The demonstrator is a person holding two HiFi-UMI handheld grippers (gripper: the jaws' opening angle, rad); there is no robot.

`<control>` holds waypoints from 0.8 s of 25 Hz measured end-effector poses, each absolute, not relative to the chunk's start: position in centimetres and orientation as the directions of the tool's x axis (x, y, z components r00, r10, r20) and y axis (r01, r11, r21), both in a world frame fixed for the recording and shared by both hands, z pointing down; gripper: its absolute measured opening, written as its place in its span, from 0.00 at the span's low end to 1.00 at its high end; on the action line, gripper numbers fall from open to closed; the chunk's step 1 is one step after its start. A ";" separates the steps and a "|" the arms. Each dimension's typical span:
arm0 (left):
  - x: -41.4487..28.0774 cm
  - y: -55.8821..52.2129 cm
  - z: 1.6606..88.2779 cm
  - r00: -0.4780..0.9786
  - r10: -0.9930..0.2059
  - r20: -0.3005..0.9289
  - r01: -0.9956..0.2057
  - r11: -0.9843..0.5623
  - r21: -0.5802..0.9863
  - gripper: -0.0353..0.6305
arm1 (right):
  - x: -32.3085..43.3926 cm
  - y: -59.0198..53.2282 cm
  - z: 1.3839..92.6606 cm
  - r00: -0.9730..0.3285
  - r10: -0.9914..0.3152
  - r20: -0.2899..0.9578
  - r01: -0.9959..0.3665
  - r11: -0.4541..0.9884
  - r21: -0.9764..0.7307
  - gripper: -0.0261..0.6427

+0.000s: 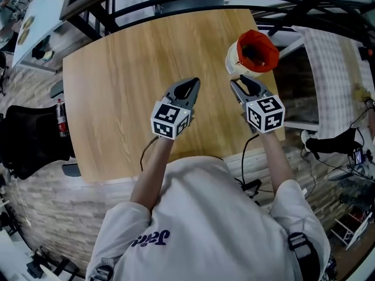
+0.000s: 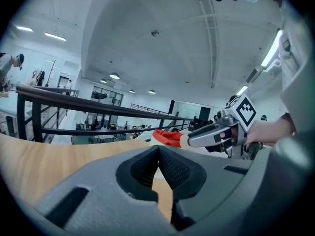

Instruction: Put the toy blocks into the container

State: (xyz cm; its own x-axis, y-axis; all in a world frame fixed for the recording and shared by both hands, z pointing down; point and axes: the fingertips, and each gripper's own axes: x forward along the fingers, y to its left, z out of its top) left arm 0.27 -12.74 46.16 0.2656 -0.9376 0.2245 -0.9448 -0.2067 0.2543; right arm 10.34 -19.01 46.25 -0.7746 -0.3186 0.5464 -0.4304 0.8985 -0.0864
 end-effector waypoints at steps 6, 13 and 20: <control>5.4 -15.1 45.0 0.362 -0.908 0.212 -0.920 -0.312 0.236 0.07 | 16.1 -24.8 45.5 -0.701 -0.387 0.600 -0.452 0.891 0.046 0.25; 7.1 -14.9 46.0 0.398 -0.883 0.249 -0.911 -0.348 0.221 0.07 | 16.6 -30.9 47.1 -0.630 -0.376 0.679 -0.406 0.905 0.125 0.25; 5.9 -14.6 46.7 0.376 -0.888 0.264 -0.919 -0.322 0.227 0.07 | 15.6 -34.4 49.5 -0.536 -0.377 0.755 -0.343 0.915 0.213 0.25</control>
